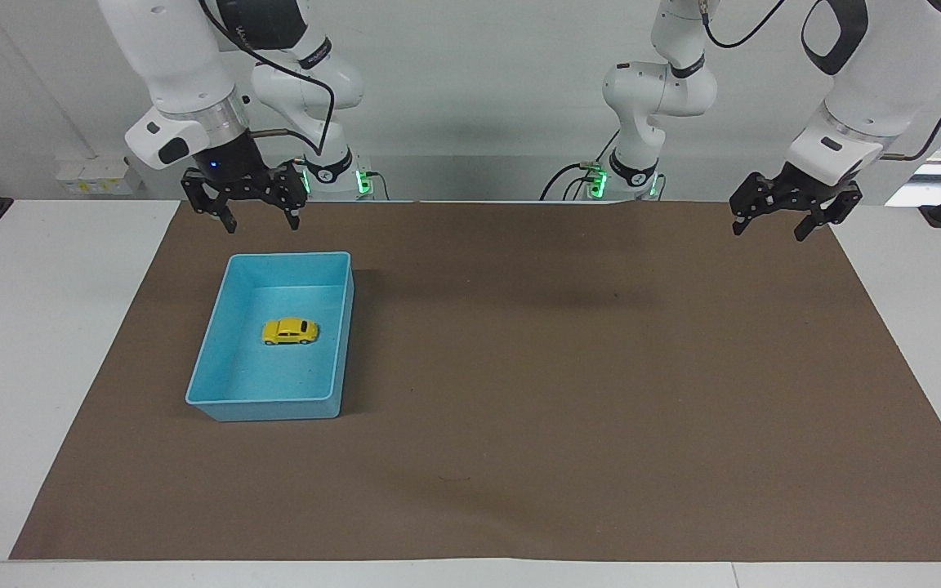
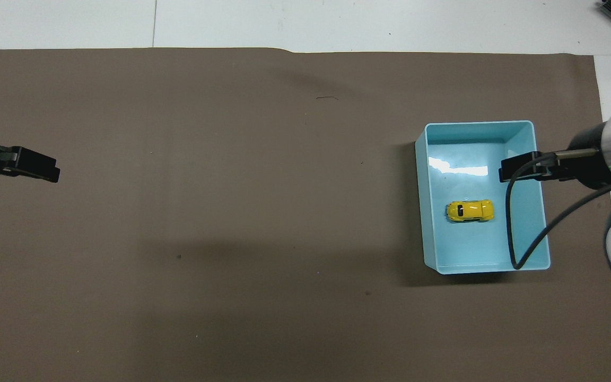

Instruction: Wind up and store yellow beetle car

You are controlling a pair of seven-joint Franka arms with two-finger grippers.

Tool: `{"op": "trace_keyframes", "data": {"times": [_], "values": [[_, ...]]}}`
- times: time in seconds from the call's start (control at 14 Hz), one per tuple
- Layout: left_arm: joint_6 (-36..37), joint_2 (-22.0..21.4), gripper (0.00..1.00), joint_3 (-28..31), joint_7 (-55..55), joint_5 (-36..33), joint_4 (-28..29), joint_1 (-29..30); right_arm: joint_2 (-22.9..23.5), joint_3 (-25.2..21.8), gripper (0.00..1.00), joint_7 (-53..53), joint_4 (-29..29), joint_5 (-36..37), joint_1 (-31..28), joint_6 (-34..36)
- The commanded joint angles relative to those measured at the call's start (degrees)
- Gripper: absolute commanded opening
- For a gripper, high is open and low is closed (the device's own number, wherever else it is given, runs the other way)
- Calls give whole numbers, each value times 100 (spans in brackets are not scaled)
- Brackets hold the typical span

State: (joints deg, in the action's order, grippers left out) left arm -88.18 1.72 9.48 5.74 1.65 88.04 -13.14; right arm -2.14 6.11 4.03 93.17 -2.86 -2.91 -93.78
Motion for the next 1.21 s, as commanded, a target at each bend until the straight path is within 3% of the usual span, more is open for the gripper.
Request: {"op": "trace_keyframes", "data": {"times": [0.0, 0.5, 1.14], "values": [[126, 39, 100, -43, 94, 81, -138, 92, -172, -48, 100, 45, -18, 93, -78, 218], [117, 39, 100, -43, 94, 81, -138, 92, -252, -5, 100, 10, -194, 558, -61, 615], [135, 39, 100, -43, 94, 81, -138, 92, -252, -4, 100, 10, -194, 444, -34, 668]]}}
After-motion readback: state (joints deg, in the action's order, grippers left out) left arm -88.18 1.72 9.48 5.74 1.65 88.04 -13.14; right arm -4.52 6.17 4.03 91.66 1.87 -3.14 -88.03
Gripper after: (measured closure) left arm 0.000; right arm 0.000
